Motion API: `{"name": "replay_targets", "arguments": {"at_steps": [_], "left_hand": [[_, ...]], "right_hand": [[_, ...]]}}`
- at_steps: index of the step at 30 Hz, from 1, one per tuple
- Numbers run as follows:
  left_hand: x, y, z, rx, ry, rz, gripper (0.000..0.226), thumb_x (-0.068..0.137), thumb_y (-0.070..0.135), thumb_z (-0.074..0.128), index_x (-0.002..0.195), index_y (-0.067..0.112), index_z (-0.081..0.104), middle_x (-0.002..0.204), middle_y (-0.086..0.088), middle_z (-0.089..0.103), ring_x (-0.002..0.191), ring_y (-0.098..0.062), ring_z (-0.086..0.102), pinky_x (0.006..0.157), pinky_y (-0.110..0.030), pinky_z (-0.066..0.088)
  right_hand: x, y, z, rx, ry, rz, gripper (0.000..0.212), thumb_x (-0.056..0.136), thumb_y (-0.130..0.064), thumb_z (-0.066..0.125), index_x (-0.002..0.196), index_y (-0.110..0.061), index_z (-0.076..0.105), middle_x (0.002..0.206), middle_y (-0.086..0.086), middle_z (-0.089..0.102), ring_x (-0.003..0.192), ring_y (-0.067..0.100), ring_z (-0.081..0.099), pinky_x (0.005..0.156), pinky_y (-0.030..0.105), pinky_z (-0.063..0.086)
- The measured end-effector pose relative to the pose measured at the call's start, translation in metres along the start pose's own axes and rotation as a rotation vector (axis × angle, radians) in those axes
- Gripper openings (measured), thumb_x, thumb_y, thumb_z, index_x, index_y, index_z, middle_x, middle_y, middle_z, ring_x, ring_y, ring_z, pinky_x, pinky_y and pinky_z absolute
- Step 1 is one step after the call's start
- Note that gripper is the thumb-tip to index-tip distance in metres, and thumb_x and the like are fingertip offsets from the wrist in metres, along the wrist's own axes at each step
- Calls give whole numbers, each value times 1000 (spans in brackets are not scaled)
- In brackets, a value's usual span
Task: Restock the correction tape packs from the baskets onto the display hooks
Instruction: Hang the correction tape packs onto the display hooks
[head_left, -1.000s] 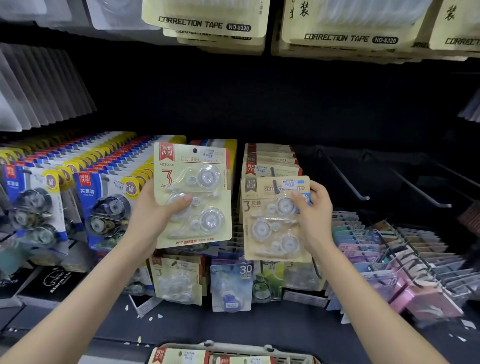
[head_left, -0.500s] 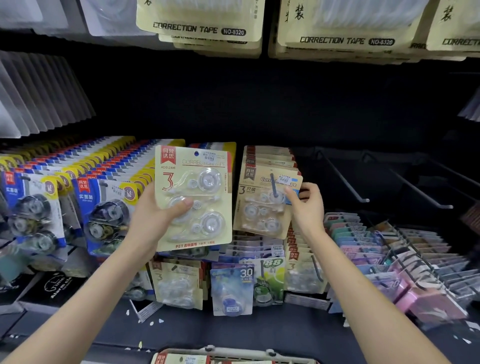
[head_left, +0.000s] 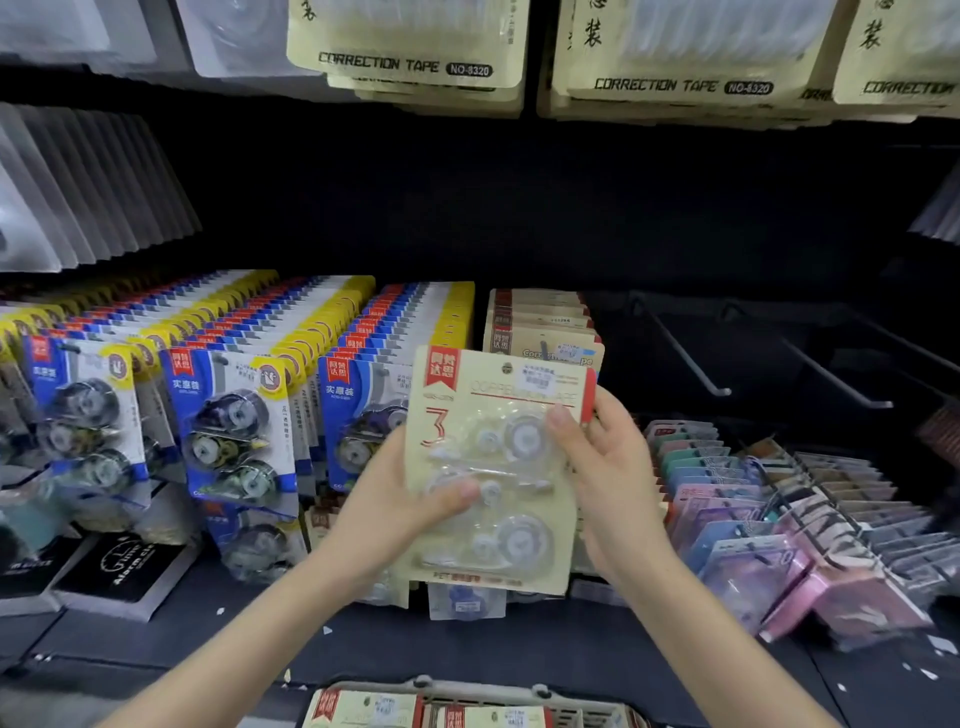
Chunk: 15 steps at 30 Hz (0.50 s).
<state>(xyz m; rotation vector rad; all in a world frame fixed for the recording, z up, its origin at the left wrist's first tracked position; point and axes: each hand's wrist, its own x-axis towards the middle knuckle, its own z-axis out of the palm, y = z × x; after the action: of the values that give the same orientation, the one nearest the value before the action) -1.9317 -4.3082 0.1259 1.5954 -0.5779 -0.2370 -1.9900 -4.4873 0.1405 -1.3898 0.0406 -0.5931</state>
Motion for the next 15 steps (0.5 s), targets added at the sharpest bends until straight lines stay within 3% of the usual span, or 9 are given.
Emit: {"name": "replay_targets", "arguments": {"at_steps": [3, 5, 7, 9, 15], "left_hand": [[4, -9, -2, 280, -15, 24, 45, 74, 46, 80, 111, 34, 57, 107, 15, 72, 99, 0, 67, 90, -32, 54], [12, -9, -11, 496, 155, 131, 27, 87, 36, 70, 110, 27, 60, 104, 16, 69, 95, 1, 65, 89, -27, 52], [25, -6, -24, 755, 352, 299, 34, 93, 38, 64, 118, 15, 61, 111, 5, 67, 100, -11, 64, 88, -29, 48], [41, -4, -38, 968, 424, 428, 50, 92, 46, 54, 121, 7, 61, 119, -8, 65, 109, -26, 60, 90, -34, 42], [80, -10, -54, 1322, 262, 477, 63, 89, 58, 43, 130, 14, 61, 137, -23, 55, 128, -46, 49, 103, -59, 40]], "right_hand": [[3, 8, -20, 13, 30, 16, 42, 87, -34, 69, 123, -15, 61, 119, 6, 70, 114, 27, 66, 102, 56, 47], [10, 13, -34, -77, 70, -5, 33, 93, -22, 65, 125, -15, 61, 119, 5, 70, 114, 24, 65, 103, 55, 47], [18, 16, -43, -149, 83, -18, 30, 96, -14, 60, 126, -15, 60, 119, 4, 70, 114, 22, 65, 103, 55, 47], [24, 16, -48, -180, 71, -25, 33, 95, -15, 61, 128, -15, 59, 121, 5, 69, 115, 24, 64, 102, 56, 47], [31, 16, -51, -255, 63, -64, 32, 95, -13, 61, 127, -17, 58, 120, 1, 69, 114, 16, 64, 100, 44, 51]]}}
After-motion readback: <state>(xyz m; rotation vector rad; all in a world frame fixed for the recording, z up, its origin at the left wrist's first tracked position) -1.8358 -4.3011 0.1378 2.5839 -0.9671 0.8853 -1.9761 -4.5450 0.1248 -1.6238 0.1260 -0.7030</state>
